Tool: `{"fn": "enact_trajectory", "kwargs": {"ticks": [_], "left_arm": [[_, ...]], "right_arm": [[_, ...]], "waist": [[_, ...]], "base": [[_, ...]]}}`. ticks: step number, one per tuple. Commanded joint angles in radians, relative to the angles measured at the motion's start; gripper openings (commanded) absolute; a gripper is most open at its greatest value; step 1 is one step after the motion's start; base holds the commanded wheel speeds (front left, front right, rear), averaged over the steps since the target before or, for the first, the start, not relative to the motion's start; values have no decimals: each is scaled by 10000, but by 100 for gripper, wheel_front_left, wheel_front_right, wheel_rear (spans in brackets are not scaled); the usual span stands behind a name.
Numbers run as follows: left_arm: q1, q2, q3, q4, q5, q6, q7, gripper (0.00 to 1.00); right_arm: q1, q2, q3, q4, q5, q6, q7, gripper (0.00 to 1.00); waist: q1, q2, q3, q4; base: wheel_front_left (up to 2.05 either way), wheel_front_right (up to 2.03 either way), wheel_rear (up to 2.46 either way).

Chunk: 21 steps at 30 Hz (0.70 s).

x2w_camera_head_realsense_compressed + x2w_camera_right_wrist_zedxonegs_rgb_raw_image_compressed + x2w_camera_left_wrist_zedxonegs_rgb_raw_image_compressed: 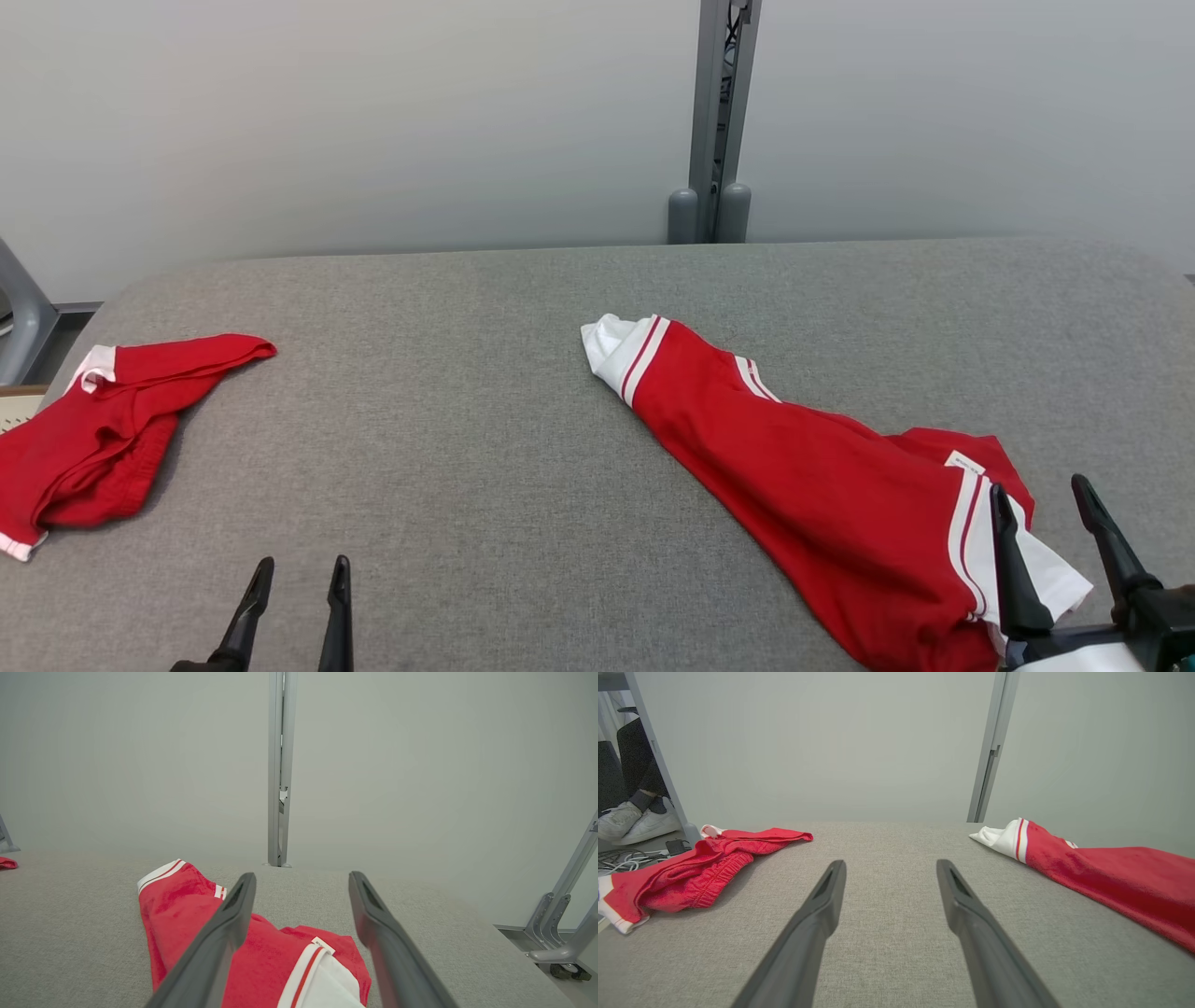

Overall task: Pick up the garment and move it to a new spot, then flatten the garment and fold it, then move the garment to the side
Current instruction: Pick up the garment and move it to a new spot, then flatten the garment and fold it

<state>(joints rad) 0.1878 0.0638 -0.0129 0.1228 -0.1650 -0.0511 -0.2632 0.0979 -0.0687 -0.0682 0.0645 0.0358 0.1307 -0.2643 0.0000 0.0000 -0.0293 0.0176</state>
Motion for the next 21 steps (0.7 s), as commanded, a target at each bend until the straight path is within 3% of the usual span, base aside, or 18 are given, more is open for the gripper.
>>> {"fn": "enact_trajectory", "kwargs": {"ticks": [1,14,21], "left_arm": [[54,19,188,35,101,-124,-20,100],[-379,-109,569,104,365,-512,-21,100],[-1443,-133,-571,32,169,-630,-21,100]], "right_arm": [[148,-5,-9,90,70,1,-4,100],[37,119,166,304,149,1,-4,100],[-289,121,307,187,109,1,-4,100]], "waist": [[0,0,-78,70],[0,0,-16,-173],[0,0,325,-1011]], "base": [[0,0,0],[0,0,0],[0,0,0]]}}
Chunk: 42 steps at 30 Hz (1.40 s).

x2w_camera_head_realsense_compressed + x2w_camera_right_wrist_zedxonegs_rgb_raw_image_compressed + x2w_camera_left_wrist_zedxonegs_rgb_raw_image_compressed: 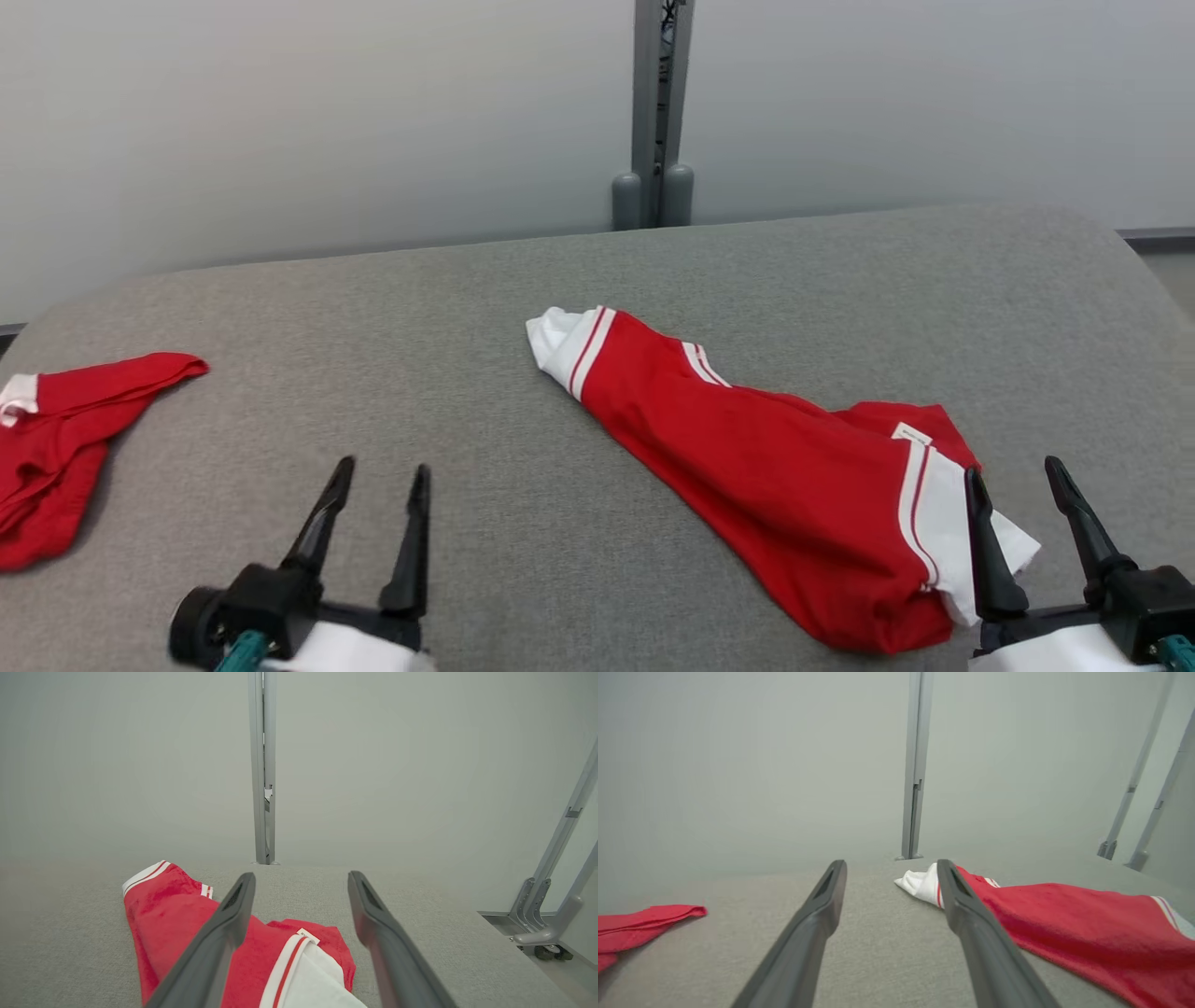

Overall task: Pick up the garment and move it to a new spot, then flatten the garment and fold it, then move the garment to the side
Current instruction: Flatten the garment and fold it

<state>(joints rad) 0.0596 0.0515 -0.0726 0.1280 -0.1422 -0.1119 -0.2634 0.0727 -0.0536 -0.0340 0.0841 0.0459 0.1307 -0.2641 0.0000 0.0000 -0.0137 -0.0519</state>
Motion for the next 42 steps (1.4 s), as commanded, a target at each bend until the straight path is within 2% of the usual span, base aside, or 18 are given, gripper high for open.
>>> {"fn": "enact_trajectory", "kwargs": {"ticks": [1,5,8,16,22,27,30,31,32,33,34,40,42], "left_arm": [[-456,-5,-289,48,-146,-26,-19,100],[-2082,5,-1940,802,-100,-77,197,100],[-3580,8,-3285,1469,2,-122,1104,100],[-6858,18,-6054,3417,-1140,-168,3979,100],[-8125,22,-7192,4888,-1596,-62,5502,100],[-8632,19,-7479,6104,-1629,168,6103,100],[-8755,14,-7714,6589,-1634,96,6323,100],[-8741,9,-7824,6708,-1713,57,6463,94],[-8730,14,-7916,6797,-1806,-12,6627,42],[-8720,9,-8024,6839,-1899,-32,6753,3],[-8726,8,-8114,6840,-1973,-81,6804,0],[-8994,11,-8359,6627,-2341,-131,6488,0],[-9163,12,-8161,6594,-2308,157,5911,0]], "right_arm": [[-115,-36,7,-25,14,1,-6,100],[-378,-18,72,-188,93,1,-7,100],[-579,4,205,-241,209,1,-6,100],[-777,17,498,-34,975,1,-6,100],[-865,14,759,55,1180,1,-6,100],[-932,13,825,69,1195,1,-6,100],[-888,15,820,43,1148,1,-6,100],[-855,13,838,41,1111,1,-6,100],[-834,14,845,43,1096,1,-6,100],[-829,12,860,45,1094,1,-6,100],[-830,12,851,45,1091,1,-6,100],[-841,11,767,43,996,1,-6,100],[-871,11,756,49,953,1,-6,100]], "waist": [[0,0,252,-558],[0,0,846,-1542],[0,0,1424,-2316],[0,0,2265,-3864],[0,0,2372,-4440],[0,0,2329,-4582],[0,0,2261,-4528],[0,0,2244,-4503],[0,0,2233,-4480],[0,0,2223,-4456],[0,0,2210,-4426],[0,0,2097,-4219],[0,0,2039,-4189]], "base": [[0,0,0],[0,0,0],[0,0,0],[0,0,0],[0,0,0],[0,0,0],[0,0,0],[0,0,0],[0,0,0],[0,0,0],[0,0,0],[0,0,0],[0,0,0]]}}
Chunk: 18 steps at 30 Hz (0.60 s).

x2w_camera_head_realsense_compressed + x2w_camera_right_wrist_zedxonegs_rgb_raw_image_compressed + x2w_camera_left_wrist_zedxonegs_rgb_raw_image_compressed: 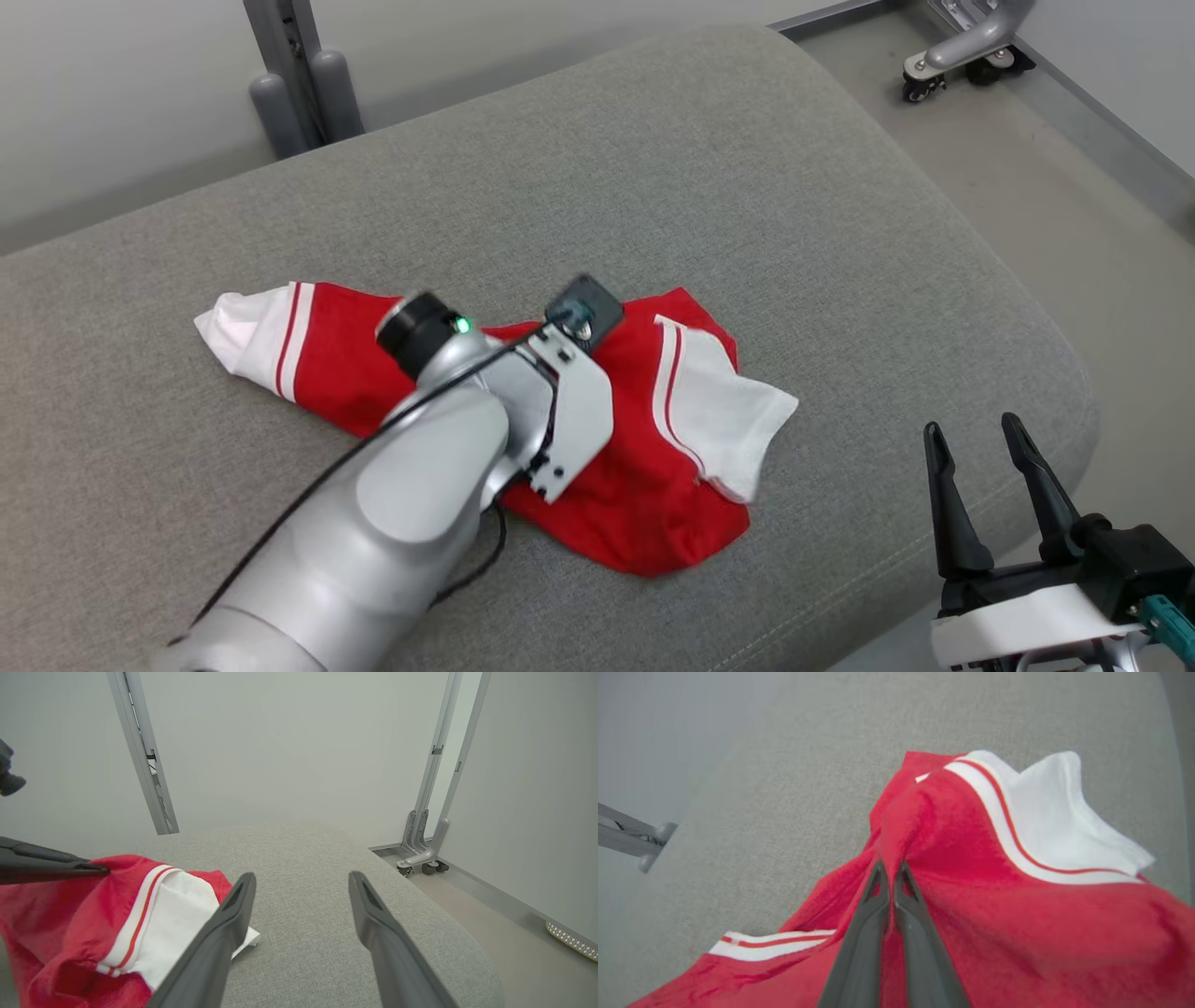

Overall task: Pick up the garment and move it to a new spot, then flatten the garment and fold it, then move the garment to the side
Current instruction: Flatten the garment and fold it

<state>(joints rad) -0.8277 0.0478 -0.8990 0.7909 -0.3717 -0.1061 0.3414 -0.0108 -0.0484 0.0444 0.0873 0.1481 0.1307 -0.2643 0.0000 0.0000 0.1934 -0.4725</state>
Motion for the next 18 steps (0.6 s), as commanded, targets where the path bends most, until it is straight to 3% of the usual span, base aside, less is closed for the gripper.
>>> {"fn": "enact_trajectory", "kwargs": {"ticks": [1,4,11,15,18], "left_arm": [[-344,49,196,-55,15,247,-510,0],[-572,53,470,-113,84,641,-1394,0],[-1699,42,1427,-727,-272,1292,-5295,0],[-2206,48,2085,-1610,-739,1393,-6048,0],[-1945,50,3123,-3257,-496,1435,-6066,0]], "right_arm": [[-36,-41,-40,19,-86,1,-4,100],[-16,-39,-52,22,-111,1,-4,100],[32,-40,-35,64,-164,1,-4,100],[16,-39,-52,49,-174,1,-5,100],[-16,-40,-132,-10,-168,1,-4,100]], "waist": [[0,0,-65,26],[0,0,-121,36],[0,0,-268,-11],[0,0,-289,-7],[0,0,-224,81]], "base": [[0,0,0],[0,0,0],[0,0,0],[0,0,0],[0,0,0]]}}
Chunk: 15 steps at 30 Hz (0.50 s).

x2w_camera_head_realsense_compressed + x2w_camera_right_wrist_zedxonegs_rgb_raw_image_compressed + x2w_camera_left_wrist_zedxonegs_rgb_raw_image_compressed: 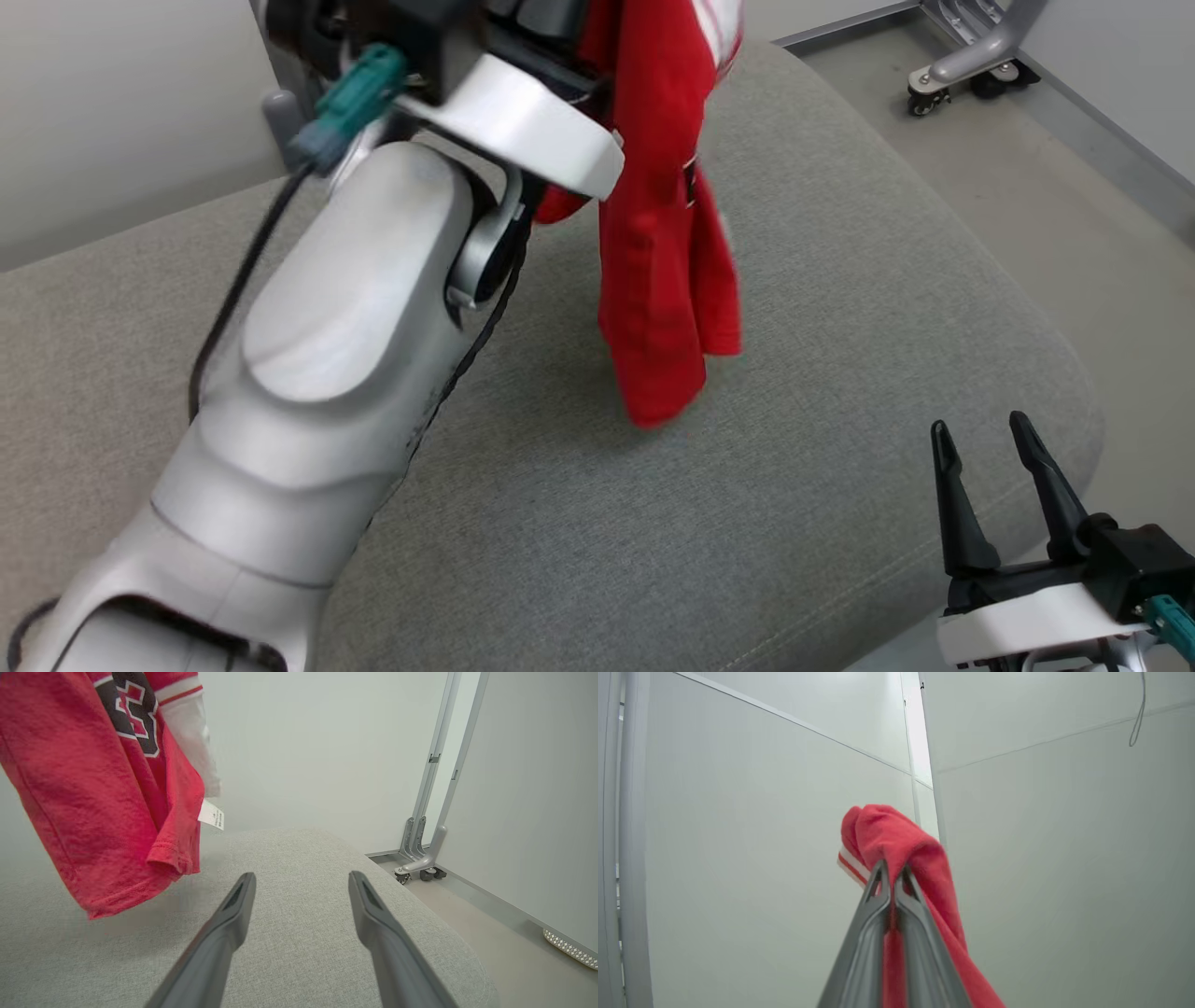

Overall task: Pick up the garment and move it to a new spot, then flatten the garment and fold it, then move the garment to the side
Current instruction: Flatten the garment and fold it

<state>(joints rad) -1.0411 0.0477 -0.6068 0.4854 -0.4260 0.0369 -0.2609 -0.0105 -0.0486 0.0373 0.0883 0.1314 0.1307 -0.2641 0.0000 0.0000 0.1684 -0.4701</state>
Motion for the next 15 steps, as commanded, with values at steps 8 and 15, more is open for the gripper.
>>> {"fn": "enact_trajectory", "kwargs": {"ticks": [8,15], "left_arm": [[3478,44,3142,-2307,875,-516,-42,0],[6713,43,5110,-2437,719,-537,-44,0]], "right_arm": [[131,-38,-283,-55,-168,1,-6,100],[105,-43,-353,-101,-400,-1,-5,100]], "waist": [[0,0,71,912],[0,0,210,2132]], "base": [[0,0,0],[0,0,0]]}}
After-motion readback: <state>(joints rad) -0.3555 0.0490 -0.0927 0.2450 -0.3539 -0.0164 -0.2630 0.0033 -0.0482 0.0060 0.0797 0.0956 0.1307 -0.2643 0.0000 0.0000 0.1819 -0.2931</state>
